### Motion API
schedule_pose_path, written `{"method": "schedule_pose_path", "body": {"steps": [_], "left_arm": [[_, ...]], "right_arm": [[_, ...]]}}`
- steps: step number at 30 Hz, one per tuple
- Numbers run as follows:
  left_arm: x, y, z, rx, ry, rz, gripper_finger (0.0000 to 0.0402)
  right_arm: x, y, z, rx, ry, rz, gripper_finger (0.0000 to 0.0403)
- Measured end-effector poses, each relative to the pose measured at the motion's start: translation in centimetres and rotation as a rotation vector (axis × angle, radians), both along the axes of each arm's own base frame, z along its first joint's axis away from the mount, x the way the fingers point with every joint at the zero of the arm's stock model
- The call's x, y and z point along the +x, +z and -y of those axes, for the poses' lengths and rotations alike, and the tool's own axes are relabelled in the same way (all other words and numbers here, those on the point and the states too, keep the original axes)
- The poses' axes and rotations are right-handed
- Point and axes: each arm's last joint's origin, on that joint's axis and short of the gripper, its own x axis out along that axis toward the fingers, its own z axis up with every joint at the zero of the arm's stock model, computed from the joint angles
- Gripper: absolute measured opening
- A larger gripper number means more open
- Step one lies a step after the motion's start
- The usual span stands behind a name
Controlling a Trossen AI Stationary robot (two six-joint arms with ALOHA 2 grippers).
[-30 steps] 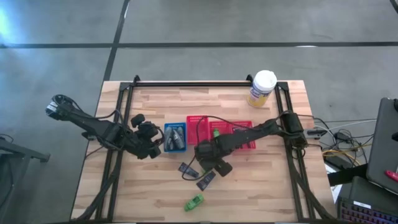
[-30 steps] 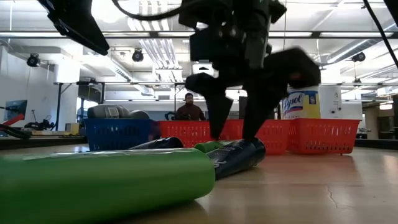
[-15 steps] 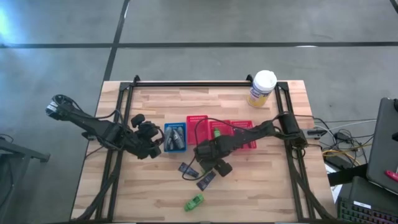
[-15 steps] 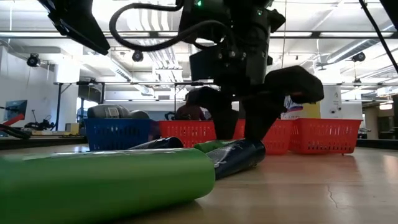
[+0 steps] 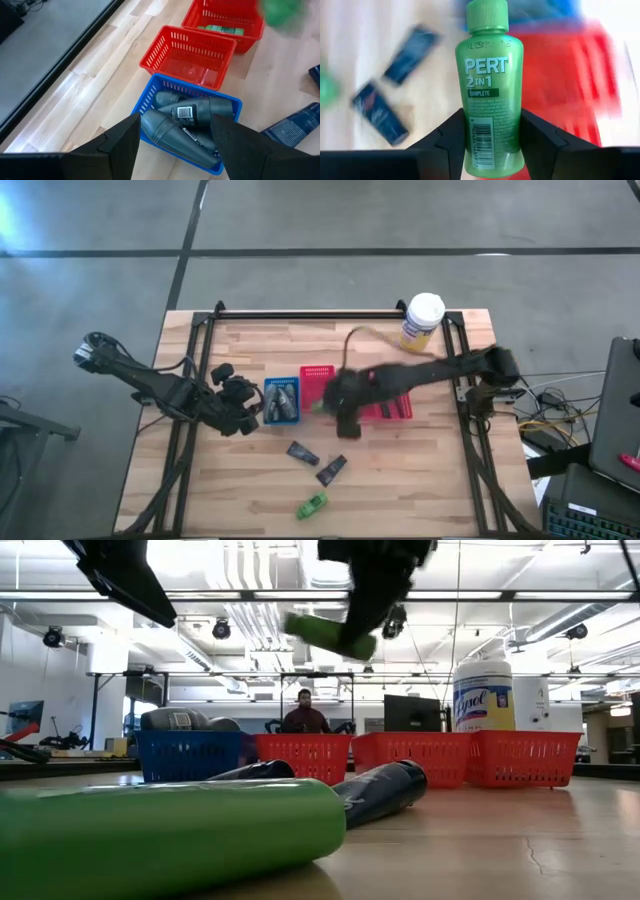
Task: Pick & Place Travel size toiletries
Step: Put the green shampoo into the middle red bin
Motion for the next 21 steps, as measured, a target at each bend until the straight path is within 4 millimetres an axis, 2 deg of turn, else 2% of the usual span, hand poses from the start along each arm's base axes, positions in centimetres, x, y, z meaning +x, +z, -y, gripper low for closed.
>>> {"method": "schedule_pose_path", "body": {"steps": [2,4,8,12,14,18,21], "left_arm": [[0.1,0.0,0.0,0.002,-0.011,-0.006,0.0245],[0.1,-0.1,0.1,0.018,-0.043,-0.027,0.0245],[0.5,-0.7,0.5,0.040,-0.162,-0.083,0.0245],[1.4,-1.7,1.4,-0.015,-0.340,-0.091,0.0245],[2.0,-2.3,2.1,-0.065,-0.431,-0.079,0.0245],[2.9,-3.4,3.0,-0.118,-0.528,-0.081,0.0245],[3.7,-3.9,3.5,-0.163,-0.553,-0.081,0.0245]], "right_arm": [[-1.5,0.2,2.3,0.129,-0.320,-0.044,0.0146],[-3.0,-0.9,4.2,0.261,-0.573,-0.099,0.0143],[-4.9,-4.0,5.8,0.361,-0.876,-0.100,0.0152],[-6.0,-6.4,5.9,0.416,-1.061,-0.070,0.0186],[-6.4,-6.9,5.8,0.439,-1.118,-0.056,0.0205],[-6.9,-6.1,5.4,0.444,-1.084,-0.038,0.0242],[-7.4,-4.7,5.1,0.422,-1.023,-0.008,0.0266]]}}
